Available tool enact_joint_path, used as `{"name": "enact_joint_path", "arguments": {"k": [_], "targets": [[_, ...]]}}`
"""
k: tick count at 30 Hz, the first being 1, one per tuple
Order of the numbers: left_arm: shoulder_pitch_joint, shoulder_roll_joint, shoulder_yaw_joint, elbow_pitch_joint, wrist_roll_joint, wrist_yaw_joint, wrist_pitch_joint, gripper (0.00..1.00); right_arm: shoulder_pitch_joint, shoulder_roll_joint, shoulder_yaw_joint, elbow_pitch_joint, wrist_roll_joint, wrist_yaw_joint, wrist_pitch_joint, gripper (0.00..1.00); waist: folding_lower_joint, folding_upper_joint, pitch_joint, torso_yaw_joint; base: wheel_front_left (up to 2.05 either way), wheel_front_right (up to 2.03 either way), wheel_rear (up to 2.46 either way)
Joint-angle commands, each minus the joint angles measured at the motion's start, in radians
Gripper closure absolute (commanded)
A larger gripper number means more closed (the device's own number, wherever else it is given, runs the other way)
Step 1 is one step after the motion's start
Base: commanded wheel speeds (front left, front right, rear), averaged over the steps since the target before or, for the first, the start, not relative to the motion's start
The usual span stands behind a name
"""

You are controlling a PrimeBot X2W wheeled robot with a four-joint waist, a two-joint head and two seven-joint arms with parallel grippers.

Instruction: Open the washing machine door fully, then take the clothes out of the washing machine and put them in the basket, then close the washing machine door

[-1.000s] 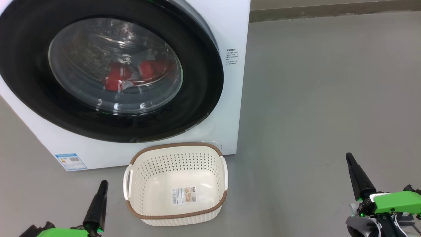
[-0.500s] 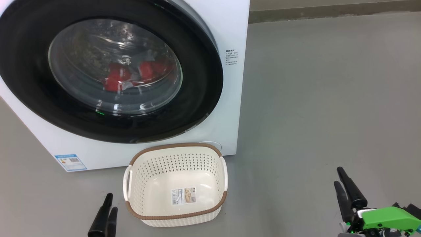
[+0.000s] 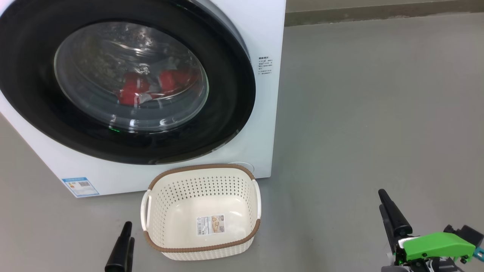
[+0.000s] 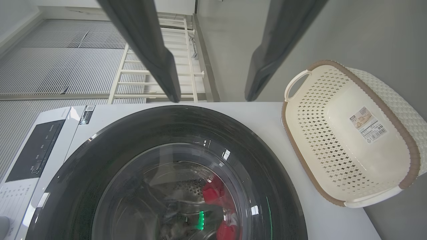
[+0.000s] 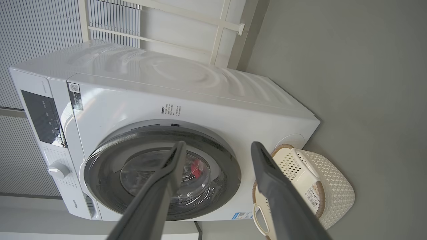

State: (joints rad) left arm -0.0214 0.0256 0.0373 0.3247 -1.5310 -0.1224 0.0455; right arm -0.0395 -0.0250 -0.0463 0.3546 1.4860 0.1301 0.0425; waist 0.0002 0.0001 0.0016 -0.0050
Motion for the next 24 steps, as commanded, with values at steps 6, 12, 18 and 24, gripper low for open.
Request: {"name": "enact_joint_path", "arguments": {"k": [6, 12, 18, 24], "targets": [[-0.045, 0.026, 0.011, -0.037, 0.084, -0.003, -0.027, 0.0, -0.057, -0.012, 0.022, -0.026, -0.099, 0.0, -0.025, 0.0, -0.0001, -0.0001, 0.0, -0.001, 0.0, 0.0, 0.0], [-0.048, 0.022, 0.014, -0.049, 0.176, -0.003, -0.047, 0.0, -0.068, -0.011, 0.041, -0.031, -0.193, 0.0, -0.045, 0.0, -0.0001, -0.0001, 0.002, -0.001, 0.0, 0.0, 0.0], [-0.052, 0.023, 0.018, -0.057, 0.243, -0.003, -0.062, 0.0, -0.078, -0.012, 0.052, -0.033, -0.254, 0.0, -0.06, 0.0, -0.0001, -0.0001, 0.004, -0.002, 0.0, 0.0, 0.0], [-0.057, 0.024, 0.023, -0.057, 0.334, -0.004, -0.08, 0.0, -0.089, -0.013, 0.071, -0.033, -0.326, 0.0, -0.077, 0.0, -0.0001, -0.0001, 0.005, -0.003, 0.0, 0.0, 0.0]]}}
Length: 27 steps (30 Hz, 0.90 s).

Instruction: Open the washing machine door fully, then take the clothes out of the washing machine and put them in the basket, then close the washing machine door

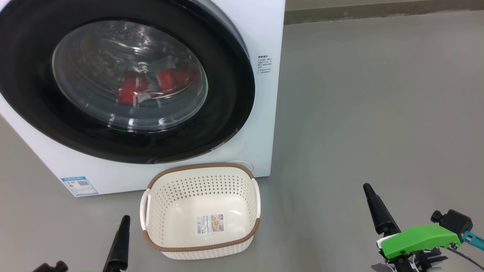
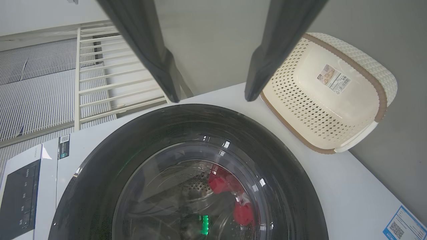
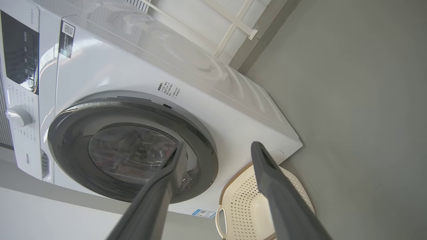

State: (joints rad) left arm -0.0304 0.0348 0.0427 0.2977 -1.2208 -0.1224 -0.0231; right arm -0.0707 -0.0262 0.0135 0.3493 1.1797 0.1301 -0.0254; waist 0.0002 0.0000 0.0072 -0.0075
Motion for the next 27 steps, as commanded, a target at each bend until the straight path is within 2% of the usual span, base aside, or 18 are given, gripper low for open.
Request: {"name": "enact_joint_path", "arguments": {"k": [1, 16, 27], "targets": [[-0.049, 0.015, 0.02, -0.029, 0.04, -0.004, -0.014, 0.0, -0.06, -0.012, 0.015, -0.027, -0.031, 0.0, -0.013, 0.0, -0.0001, 0.0, 0.0, 0.0, 0.0, 0.0, 0.0], [-0.049, 0.014, 0.033, -0.048, 0.323, -0.005, -0.058, 0.0, -0.084, -0.019, 0.059, -0.02, -0.226, 0.0, -0.057, 0.0, -0.0001, 0.0, -0.007, -0.005, 0.0, 0.0, 0.0], [-0.05, 0.013, 0.037, -0.048, 0.46, -0.005, -0.091, 0.0, -0.095, -0.018, 0.082, -0.028, -0.357, 0.0, -0.089, 0.0, -0.0001, 0.0, -0.014, -0.011, 0.0, 0.0, 0.0]]}}
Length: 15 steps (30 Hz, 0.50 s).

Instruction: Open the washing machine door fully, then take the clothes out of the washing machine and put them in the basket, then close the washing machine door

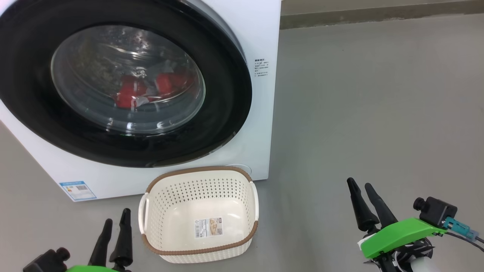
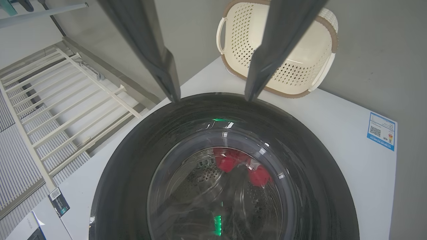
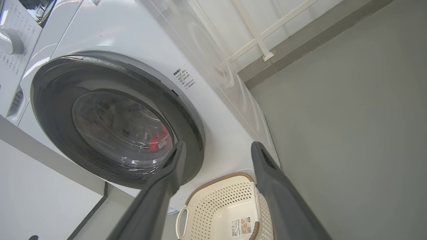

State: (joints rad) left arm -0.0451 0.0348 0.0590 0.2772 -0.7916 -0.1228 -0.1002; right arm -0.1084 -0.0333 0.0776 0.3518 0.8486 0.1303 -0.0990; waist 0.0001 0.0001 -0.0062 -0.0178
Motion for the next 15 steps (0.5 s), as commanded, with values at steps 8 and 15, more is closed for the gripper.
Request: {"name": "enact_joint_path", "arguments": {"k": [8, 15], "targets": [[-0.037, 0.014, 0.022, -0.029, 0.109, -0.005, -0.034, 0.0, -0.066, -0.012, 0.037, -0.031, -0.103, 0.0, -0.036, 0.0, -0.0001, -0.0001, -0.004, -0.002, 0.0, 0.0, 0.0], [-0.035, 0.016, 0.035, -0.038, 0.19, -0.006, -0.055, 0.0, -0.08, -0.012, 0.051, -0.031, -0.172, 0.0, -0.056, 0.0, -0.0001, -0.0001, -0.005, -0.012, 0.0, 0.0, 0.0]]}}
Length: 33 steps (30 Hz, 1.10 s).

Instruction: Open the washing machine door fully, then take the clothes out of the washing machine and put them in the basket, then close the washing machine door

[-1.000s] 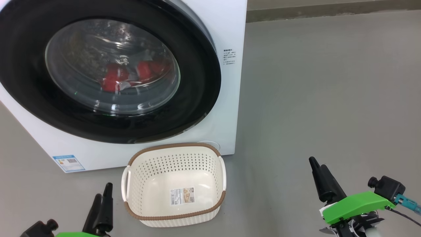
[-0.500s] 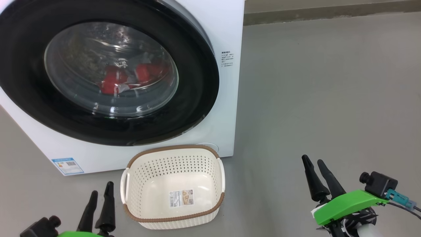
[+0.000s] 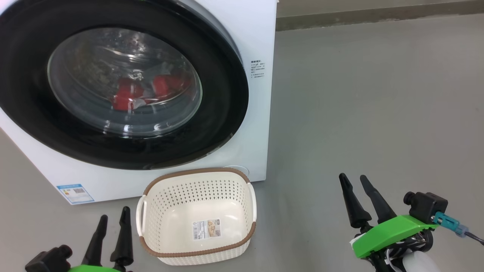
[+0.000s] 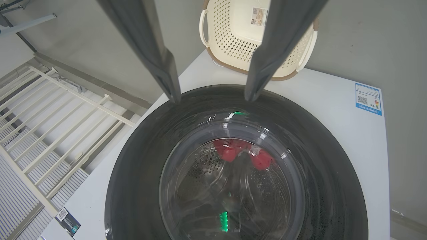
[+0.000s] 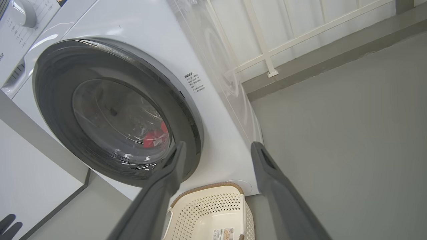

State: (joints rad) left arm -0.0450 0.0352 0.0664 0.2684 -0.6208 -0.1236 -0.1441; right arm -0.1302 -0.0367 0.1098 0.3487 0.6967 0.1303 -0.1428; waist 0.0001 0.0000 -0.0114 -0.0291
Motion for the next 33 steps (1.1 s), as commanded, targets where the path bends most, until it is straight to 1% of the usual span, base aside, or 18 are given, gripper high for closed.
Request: {"name": "enact_joint_path", "arguments": {"k": [1, 20, 33], "targets": [[-0.034, 0.016, 0.029, -0.03, 0.029, -0.005, -0.014, 0.0, -0.06, -0.009, 0.021, -0.029, -0.031, 0.0, -0.016, 0.0, 0.0, 0.0, 0.001, -0.001, 0.0, 0.0, 0.0], [-0.052, 0.022, 0.035, -0.042, 0.243, -0.006, -0.07, 0.0, -0.086, -0.011, 0.06, -0.027, -0.234, 0.0, -0.071, 0.0, 0.0, 0.0, 0.011, -0.005, 0.0, 0.0, 0.0], [-0.062, 0.037, 0.032, -0.034, 0.378, -0.007, -0.108, 0.0, -0.1, -0.013, 0.074, -0.025, -0.369, 0.0, -0.11, 0.0, 0.0, 0.0, 0.006, -0.001, 0.0, 0.0, 0.0]]}}
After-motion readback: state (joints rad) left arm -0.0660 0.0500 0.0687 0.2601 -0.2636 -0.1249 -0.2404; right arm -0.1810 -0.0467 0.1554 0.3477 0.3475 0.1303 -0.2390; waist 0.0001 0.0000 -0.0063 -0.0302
